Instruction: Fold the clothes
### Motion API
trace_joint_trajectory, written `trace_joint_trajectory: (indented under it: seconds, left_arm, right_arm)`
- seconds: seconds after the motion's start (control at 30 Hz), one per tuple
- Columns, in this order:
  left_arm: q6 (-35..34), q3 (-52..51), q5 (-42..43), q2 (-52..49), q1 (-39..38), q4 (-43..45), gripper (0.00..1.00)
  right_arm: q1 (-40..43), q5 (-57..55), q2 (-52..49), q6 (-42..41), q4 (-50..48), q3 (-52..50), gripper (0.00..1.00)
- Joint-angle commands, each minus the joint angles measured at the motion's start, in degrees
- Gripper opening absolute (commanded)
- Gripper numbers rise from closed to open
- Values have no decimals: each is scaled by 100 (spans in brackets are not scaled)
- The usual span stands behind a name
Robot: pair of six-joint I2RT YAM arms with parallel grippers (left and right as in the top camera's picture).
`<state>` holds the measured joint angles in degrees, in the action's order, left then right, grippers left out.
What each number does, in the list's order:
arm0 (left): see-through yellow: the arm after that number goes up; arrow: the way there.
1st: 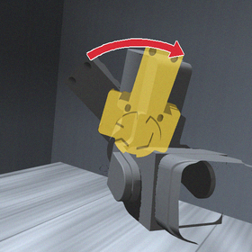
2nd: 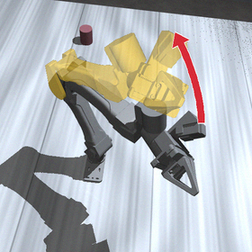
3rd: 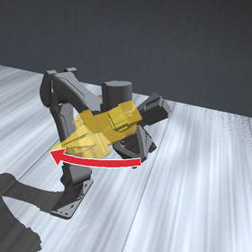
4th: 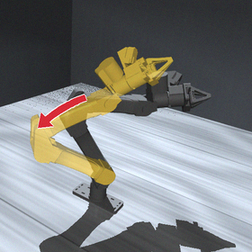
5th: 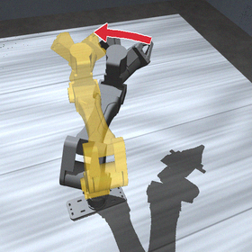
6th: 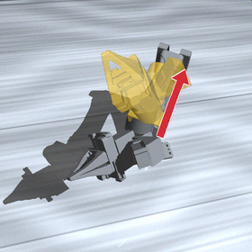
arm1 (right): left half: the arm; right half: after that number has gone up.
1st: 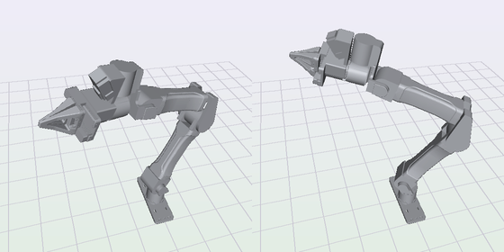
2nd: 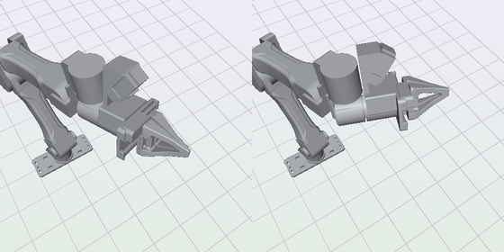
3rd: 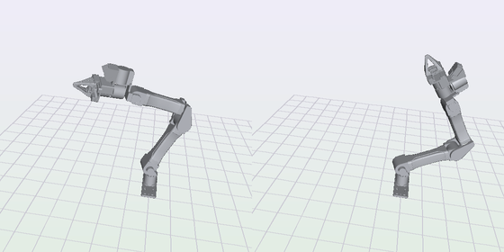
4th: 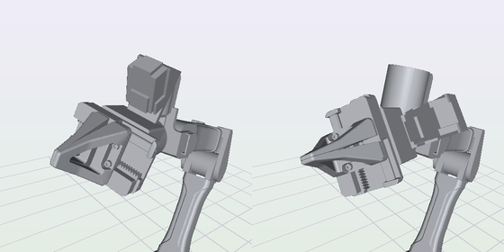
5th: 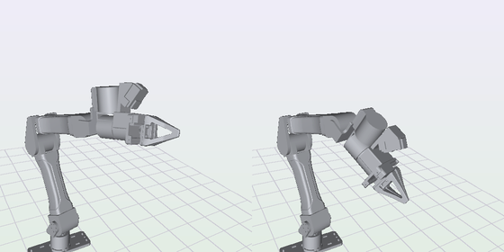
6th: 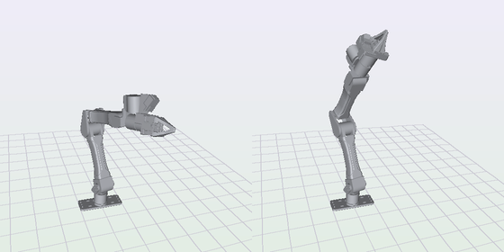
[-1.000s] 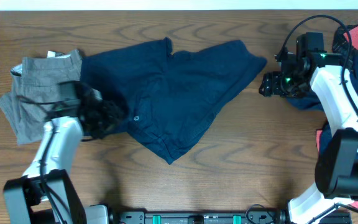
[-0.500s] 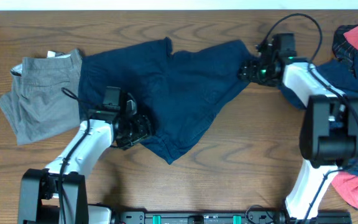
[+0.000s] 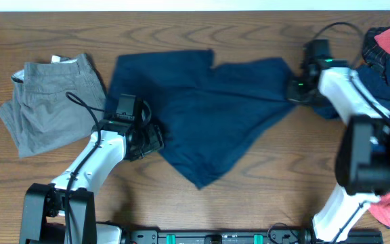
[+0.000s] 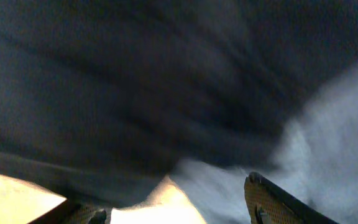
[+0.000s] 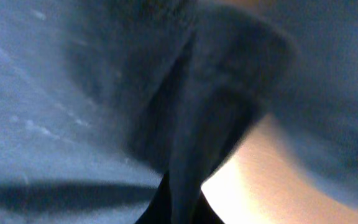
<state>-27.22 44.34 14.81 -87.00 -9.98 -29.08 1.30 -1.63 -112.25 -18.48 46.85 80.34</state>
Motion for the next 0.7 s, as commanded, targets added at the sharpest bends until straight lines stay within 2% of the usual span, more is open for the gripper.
trace_joint_trajectory:
  seconds: [0.0, 0.23, 0.33, 0.53, 0.6, 0.67]
  left_arm:
    - [-114, -13, -247, -26, 4, 343, 68]
    - [-691, -13, -247, -81, 2, 931, 73]
    - [-1008, -15, -197, -197, -9, 881, 77]
    - [-1156, -15, 105, -584, -13, 918, 77]
    - [-1169, -15, 125, -743, -13, 1084, 75]
    - [-1167, -15, 125, -903, -13, 1392, 65]
  right_arm:
    - [310, -1108, 859, 166, 581, 20, 1]
    - [562, -1104, 1294, 258, 1930, 20, 1]
    - [560, -1104, 1292, 291, 2173, 17, 1]
    - [525, -977, 1292, 293, 2293, 17, 1]
    - [496, -850, 1292, 350, 2334, 17, 1]
    - [459, -776, 1292, 396, 2374, 17, 1]
